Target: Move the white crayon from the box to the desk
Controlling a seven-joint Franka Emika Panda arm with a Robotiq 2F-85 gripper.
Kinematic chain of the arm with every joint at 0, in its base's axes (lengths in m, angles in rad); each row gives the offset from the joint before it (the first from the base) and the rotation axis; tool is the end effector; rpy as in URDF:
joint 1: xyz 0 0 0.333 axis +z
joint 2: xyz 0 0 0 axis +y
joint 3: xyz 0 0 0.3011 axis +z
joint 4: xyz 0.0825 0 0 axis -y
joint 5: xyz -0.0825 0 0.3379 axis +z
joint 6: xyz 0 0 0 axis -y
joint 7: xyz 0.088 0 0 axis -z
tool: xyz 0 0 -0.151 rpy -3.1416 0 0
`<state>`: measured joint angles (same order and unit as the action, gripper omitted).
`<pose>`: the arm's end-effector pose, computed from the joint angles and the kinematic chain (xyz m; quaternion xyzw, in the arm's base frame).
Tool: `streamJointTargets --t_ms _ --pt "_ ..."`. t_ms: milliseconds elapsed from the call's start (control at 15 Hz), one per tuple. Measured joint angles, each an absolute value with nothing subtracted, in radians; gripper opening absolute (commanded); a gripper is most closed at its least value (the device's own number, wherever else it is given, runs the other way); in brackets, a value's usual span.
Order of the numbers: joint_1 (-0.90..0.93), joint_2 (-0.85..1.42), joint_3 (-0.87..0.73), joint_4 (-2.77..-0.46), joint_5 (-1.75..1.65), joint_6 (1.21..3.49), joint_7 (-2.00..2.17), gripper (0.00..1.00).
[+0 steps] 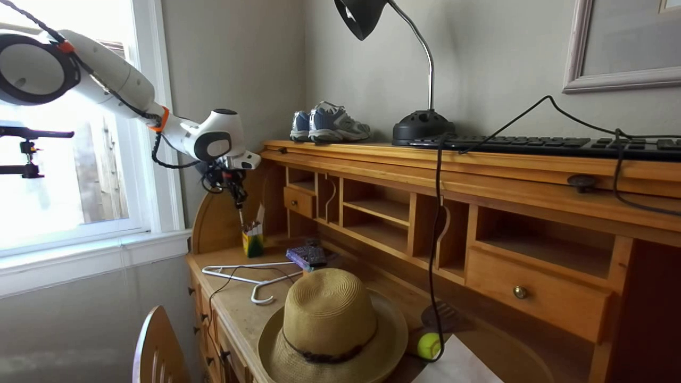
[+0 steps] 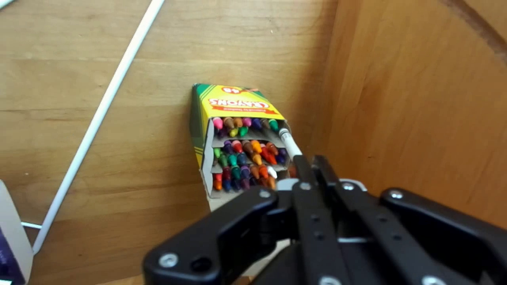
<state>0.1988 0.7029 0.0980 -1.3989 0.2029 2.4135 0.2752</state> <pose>0.6919 0.2040 0.2955 -0.9796 0.0698 -0.1181 0.1469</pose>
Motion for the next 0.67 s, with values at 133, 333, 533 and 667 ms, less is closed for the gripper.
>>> streamJointTargets --t_ms 133,333,533,667 --pt "0.199 0.624 0.095 -1.485 0.200 2.443 0.276 0.02" --pt "0.198 0.499 0.076 -1.620 0.189 2.481 0.295 0.02" --pt "0.198 0.382 0.045 -1.754 0.149 2.491 0.336 0.02" --pt "0.196 0.329 0.030 -1.823 0.128 2.492 0.356 0.02"
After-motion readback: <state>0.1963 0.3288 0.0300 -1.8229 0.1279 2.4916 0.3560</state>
